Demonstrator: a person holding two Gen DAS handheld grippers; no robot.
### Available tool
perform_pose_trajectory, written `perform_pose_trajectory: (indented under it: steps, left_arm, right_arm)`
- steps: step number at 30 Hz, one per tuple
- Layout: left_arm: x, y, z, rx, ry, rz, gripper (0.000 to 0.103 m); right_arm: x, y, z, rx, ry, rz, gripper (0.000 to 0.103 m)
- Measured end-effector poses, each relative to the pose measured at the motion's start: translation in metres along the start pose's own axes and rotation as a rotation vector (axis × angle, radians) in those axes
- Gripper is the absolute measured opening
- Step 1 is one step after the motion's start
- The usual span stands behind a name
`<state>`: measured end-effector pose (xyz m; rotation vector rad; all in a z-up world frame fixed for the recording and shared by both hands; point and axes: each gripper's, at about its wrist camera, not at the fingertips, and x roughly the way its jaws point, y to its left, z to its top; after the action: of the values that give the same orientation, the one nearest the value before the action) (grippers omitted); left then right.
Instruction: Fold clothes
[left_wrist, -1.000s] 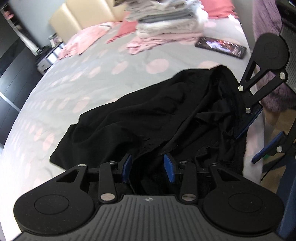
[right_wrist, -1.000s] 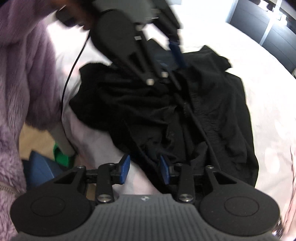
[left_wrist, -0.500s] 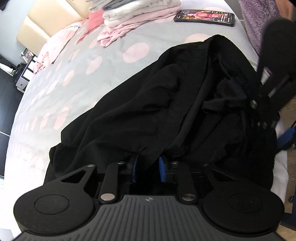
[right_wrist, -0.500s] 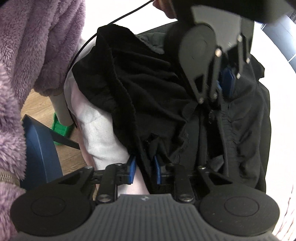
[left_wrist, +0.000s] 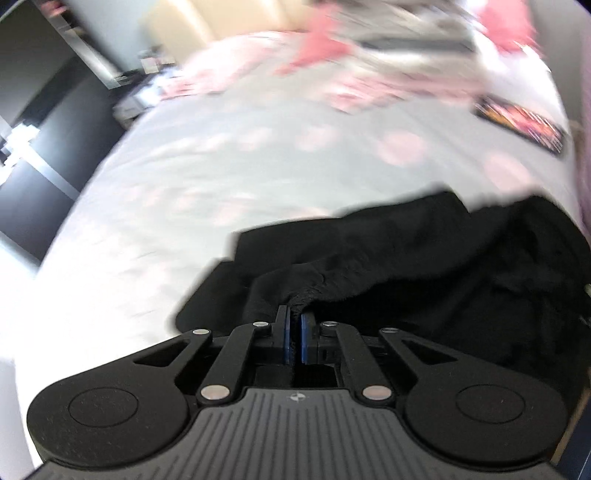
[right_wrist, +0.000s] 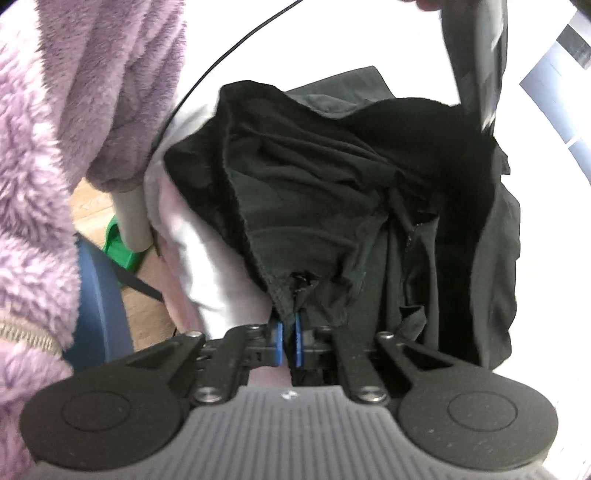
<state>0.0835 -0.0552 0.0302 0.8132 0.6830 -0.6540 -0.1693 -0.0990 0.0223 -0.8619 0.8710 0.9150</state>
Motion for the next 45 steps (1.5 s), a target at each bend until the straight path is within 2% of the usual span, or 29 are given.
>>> perform_pose_trajectory:
  steps: [4,7,11,15,19,24,28,30,33,40,45]
  left_arm:
    - [-0.037,0.043,0.011,-0.109,-0.032,0.101,0.003]
    - [-0.071,0.071,0.021,-0.187,-0.067,0.174,0.003]
    - [-0.114,0.111,0.027,-0.296,-0.132,0.234,0.003]
    - [-0.15,0.144,0.034,-0.398,-0.188,0.289,0.003]
    - [-0.182,0.174,0.043,-0.448,-0.228,0.396,0.003]
    - [-0.225,0.197,0.052,-0.487,-0.278,0.51,0.003]
    - [-0.238,0.199,0.041,-0.532,-0.271,0.527,0.003]
    - [-0.231,0.194,0.025,-0.549,-0.242,0.501,0.003]
    - [-0.202,0.176,-0.009,-0.562,-0.128,0.429,0.003]
    - [-0.111,0.102,-0.088,-0.541,0.132,0.217,0.003]
    - [-0.059,0.041,-0.124,-0.465,0.276,0.07,0.003]
  right_arm:
    - [-0.023,0.007,0.002,-0.187,0.024,-0.027,0.007]
    - [-0.048,-0.004,-0.007,-0.271,0.065,-0.032,0.007]
    - [-0.066,-0.022,-0.005,-0.406,0.152,-0.112,0.007]
    - [-0.084,-0.061,0.004,-0.495,0.22,-0.232,0.007]
    - [-0.112,-0.116,0.03,-0.557,0.261,-0.404,0.007]
    - [-0.164,-0.184,0.072,-0.593,0.254,-0.637,0.007]
    - [-0.2,-0.201,0.092,-0.648,0.23,-0.708,0.007]
    - [-0.206,-0.198,0.093,-0.684,0.228,-0.7,0.007]
    - [-0.196,-0.185,0.083,-0.729,0.224,-0.637,0.007]
    - [-0.127,-0.132,0.035,-0.802,0.277,-0.379,0.007]
    - [-0.088,-0.1,-0.009,-0.805,0.326,-0.229,0.007]
